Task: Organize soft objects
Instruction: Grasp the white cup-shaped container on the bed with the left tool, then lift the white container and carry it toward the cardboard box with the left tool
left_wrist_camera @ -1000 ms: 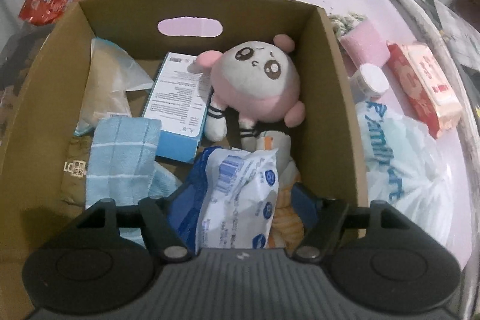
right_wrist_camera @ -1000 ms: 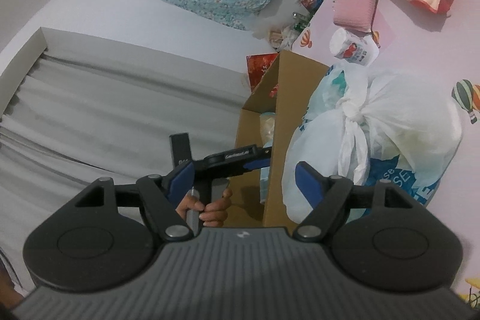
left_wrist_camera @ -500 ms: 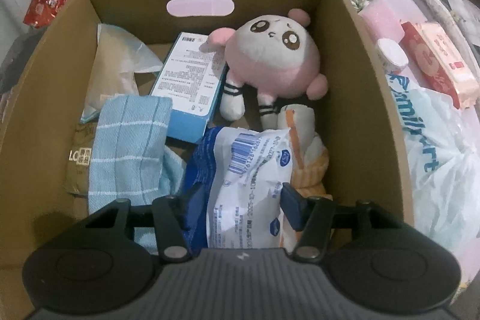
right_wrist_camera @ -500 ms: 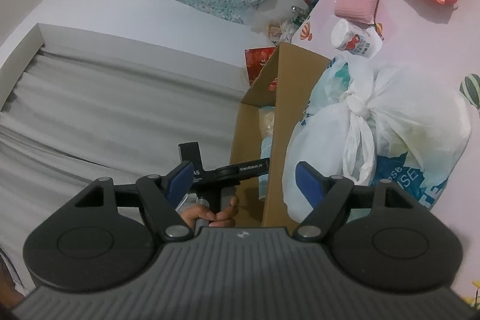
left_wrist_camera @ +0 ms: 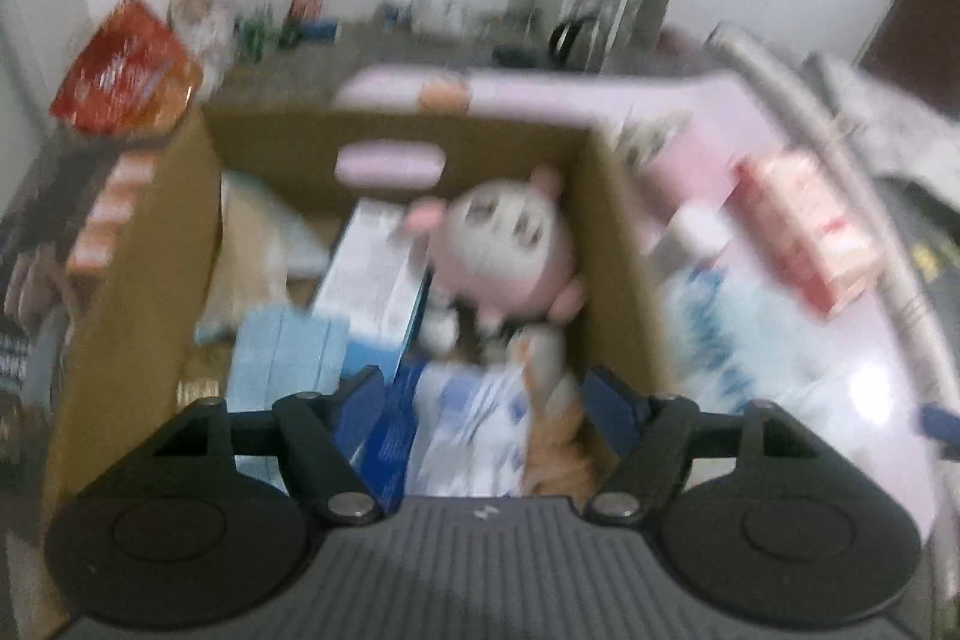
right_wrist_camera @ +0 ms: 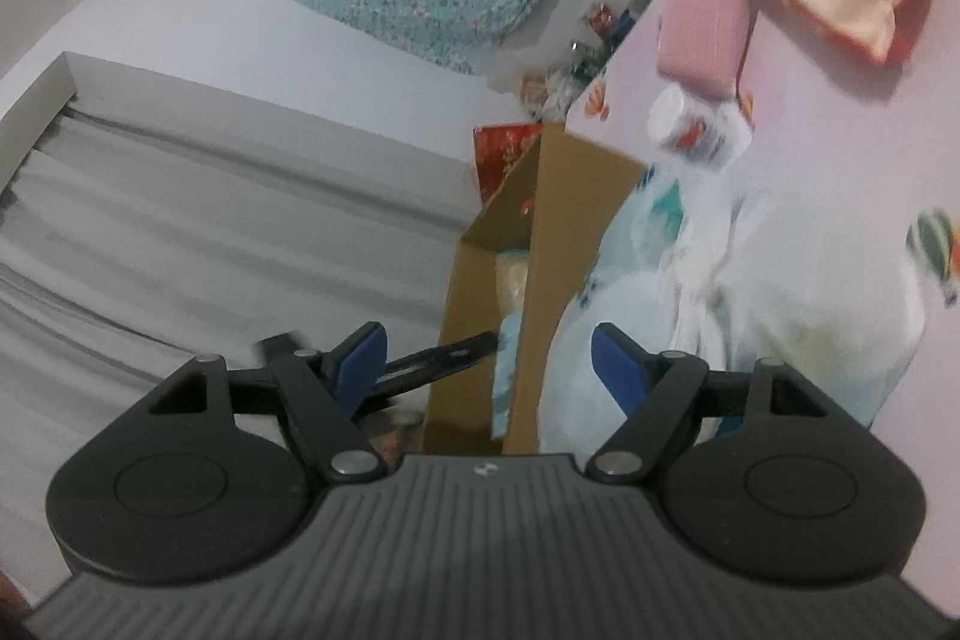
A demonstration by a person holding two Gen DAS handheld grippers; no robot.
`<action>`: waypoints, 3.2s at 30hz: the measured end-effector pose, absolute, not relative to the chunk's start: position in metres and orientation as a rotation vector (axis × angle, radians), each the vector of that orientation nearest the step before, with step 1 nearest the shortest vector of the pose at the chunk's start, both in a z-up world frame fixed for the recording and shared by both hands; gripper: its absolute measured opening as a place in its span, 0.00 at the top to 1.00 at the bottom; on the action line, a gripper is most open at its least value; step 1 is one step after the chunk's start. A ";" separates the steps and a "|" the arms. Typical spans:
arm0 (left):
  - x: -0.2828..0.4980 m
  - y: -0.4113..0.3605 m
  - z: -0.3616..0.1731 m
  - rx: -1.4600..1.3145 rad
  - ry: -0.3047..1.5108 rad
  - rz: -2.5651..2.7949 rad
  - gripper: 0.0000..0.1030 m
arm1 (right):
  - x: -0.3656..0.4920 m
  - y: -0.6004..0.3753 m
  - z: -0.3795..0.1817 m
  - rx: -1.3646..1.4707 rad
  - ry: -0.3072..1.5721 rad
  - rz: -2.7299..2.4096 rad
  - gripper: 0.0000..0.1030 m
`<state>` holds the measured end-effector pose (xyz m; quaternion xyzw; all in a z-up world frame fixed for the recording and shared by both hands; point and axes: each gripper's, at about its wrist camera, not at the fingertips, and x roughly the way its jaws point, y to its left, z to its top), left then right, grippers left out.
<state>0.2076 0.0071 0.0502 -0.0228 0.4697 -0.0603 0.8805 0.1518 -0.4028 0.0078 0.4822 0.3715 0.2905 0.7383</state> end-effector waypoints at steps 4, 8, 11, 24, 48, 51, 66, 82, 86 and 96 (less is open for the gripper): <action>0.212 -0.019 0.089 -0.010 0.866 -0.225 0.20 | 0.170 -0.406 0.000 1.026 0.803 0.599 0.26; 0.236 -0.061 0.101 0.024 0.865 -0.320 0.17 | 0.186 -0.400 -0.011 0.929 0.802 0.557 0.27; 0.264 -0.101 0.090 0.041 0.921 -0.371 0.17 | 0.196 -0.393 -0.026 0.887 0.822 0.557 0.34; 0.365 -0.195 -0.022 0.170 1.175 -0.268 0.32 | 0.220 -0.394 -0.057 0.851 0.804 0.599 0.49; 0.320 -0.180 0.048 -0.032 1.112 -0.416 0.52 | 0.194 -0.479 -0.093 1.342 0.540 0.555 0.34; 0.287 -0.173 0.079 -0.058 1.065 -0.494 0.52 | 0.188 -0.480 -0.099 1.463 0.489 0.612 0.30; 0.140 -0.111 0.148 -0.319 0.892 -0.667 0.52 | 0.162 -0.367 -0.093 1.837 0.442 1.055 0.19; 0.069 -0.019 0.131 -0.544 0.773 -0.664 0.54 | 0.134 -0.304 -0.058 1.764 0.580 1.126 0.37; 0.066 0.011 0.116 -0.615 0.776 -0.631 0.54 | 0.139 -0.275 -0.060 1.758 0.659 1.093 0.38; 0.066 0.094 0.091 -0.764 0.714 -0.514 0.53 | 0.175 -0.206 -0.032 1.554 0.866 1.019 0.39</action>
